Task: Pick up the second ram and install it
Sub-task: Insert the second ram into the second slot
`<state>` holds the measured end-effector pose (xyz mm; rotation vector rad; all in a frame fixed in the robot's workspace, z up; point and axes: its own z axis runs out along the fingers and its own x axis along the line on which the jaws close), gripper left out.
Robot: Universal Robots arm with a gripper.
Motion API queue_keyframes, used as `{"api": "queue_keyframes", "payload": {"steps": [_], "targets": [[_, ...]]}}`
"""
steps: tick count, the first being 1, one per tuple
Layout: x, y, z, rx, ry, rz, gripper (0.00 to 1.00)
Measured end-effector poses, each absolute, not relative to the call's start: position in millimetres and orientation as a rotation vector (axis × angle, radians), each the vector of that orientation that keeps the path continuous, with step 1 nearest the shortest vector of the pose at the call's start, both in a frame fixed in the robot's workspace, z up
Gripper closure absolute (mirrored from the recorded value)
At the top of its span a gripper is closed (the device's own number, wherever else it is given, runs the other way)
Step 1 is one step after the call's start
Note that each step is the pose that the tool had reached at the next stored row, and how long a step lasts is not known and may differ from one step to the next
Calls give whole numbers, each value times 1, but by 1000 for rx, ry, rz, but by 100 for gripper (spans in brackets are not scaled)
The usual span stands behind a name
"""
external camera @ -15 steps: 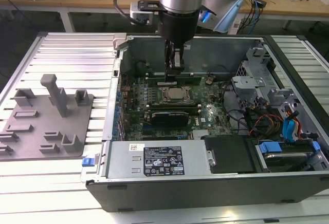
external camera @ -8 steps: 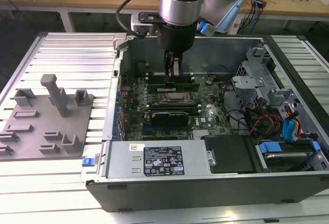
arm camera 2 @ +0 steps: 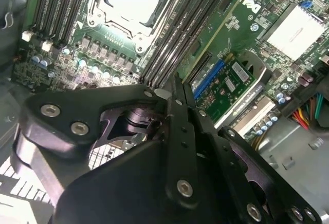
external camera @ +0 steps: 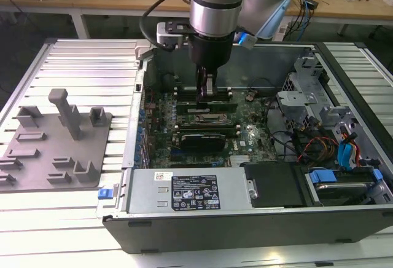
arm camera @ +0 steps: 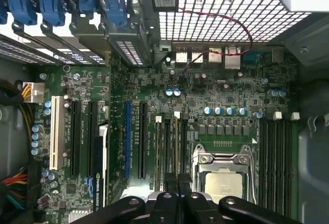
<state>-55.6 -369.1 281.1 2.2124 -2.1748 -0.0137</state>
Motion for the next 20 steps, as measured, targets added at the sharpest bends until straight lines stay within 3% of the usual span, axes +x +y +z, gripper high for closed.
{"api": "queue_keyframes", "payload": {"steps": [20], "targets": [[-50,-369,245,2190,-2201,-10,91]]}}
